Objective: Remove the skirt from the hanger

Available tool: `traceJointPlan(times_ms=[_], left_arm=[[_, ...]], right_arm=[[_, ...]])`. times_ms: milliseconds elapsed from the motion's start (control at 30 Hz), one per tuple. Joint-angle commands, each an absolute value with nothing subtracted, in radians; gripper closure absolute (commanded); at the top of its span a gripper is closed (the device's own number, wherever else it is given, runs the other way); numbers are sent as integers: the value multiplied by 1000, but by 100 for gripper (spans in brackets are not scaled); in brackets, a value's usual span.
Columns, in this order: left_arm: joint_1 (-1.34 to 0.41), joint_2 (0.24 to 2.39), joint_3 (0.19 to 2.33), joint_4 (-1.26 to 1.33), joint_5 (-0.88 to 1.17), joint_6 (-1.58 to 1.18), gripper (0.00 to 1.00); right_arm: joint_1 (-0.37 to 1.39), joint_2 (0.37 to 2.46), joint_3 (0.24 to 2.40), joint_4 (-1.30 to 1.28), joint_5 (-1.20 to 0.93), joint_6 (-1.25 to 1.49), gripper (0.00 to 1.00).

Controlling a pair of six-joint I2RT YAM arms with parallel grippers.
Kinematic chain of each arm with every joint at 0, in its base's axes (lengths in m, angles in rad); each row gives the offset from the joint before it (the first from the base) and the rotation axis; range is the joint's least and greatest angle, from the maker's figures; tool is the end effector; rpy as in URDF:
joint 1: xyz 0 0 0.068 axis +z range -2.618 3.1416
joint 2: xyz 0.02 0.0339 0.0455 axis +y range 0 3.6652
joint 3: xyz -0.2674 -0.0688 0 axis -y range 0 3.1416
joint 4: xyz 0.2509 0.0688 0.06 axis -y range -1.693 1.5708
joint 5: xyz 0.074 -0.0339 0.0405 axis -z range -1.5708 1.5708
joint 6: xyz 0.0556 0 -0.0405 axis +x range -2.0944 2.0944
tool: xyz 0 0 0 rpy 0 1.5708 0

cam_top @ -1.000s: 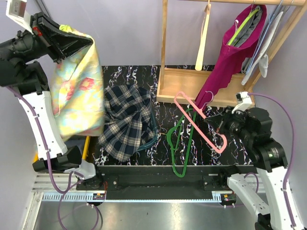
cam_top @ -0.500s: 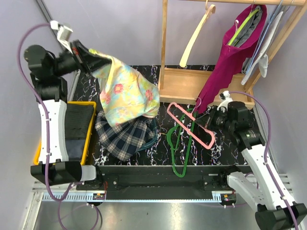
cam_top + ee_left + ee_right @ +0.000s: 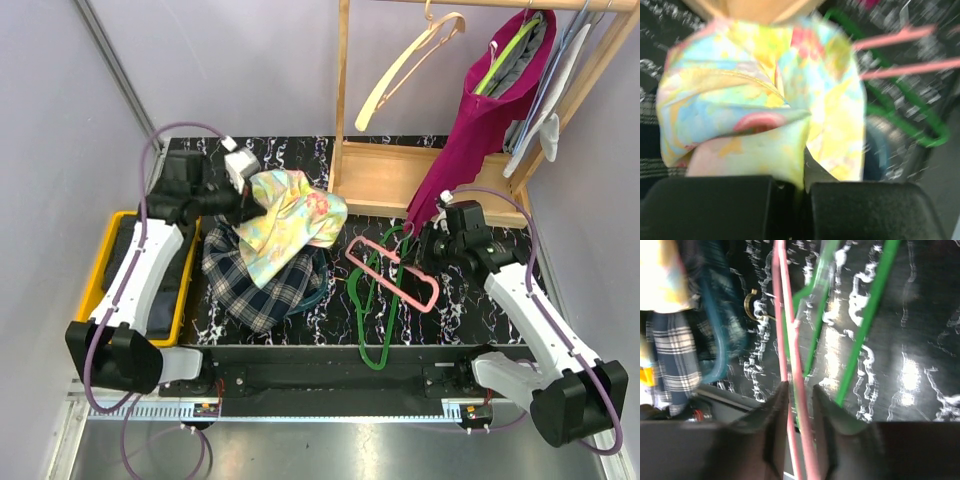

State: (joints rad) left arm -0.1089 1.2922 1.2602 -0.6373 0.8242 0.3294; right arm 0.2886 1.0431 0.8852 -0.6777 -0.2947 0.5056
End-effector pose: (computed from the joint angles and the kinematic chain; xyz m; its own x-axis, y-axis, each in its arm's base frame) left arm 0.2807 -0.0717 0.3532 -0.3746 0.2620 -0.8894 0.8108 0.5578 -0.1772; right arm 0.2139 0.0803 0.2700 -0.8444 0.2327 -0.4825 -0.0573 0.8563 0.5133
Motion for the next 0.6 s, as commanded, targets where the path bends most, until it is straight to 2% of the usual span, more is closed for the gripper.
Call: traceJointPlan(times_ms=[0, 33, 133, 200, 400, 433, 467, 533, 567], left_arm=[[-199, 1223, 1198, -722, 473, 697, 100], [-228, 1218, 1180, -732, 407, 730, 100], [-303, 1207, 1089, -752, 269, 813, 100], [-345, 1212, 1031, -768, 226, 844, 100], [-468, 1269, 985, -805, 149, 809, 98], [-482, 1279, 985, -814, 162, 795, 94], [-491, 1301, 982, -821, 170, 763, 74], [-517, 1321, 970, -833, 179, 730, 54], [-523, 1333, 969, -838, 179, 710, 35]], right_arm=[[308, 1058, 979, -805, -131, 469, 57], [308, 1055, 995, -830, -115, 469, 40], [310, 1057, 1043, -891, -45, 468, 22], [310, 1054, 1084, -914, -15, 465, 15], [310, 993, 1296, -960, -6, 494, 13], [310, 983, 1333, -948, -5, 502, 13], [310, 974, 1412, -934, -5, 512, 14], [311, 968, 1500, -902, 20, 514, 14], [310, 974, 1597, -896, 40, 514, 14]])
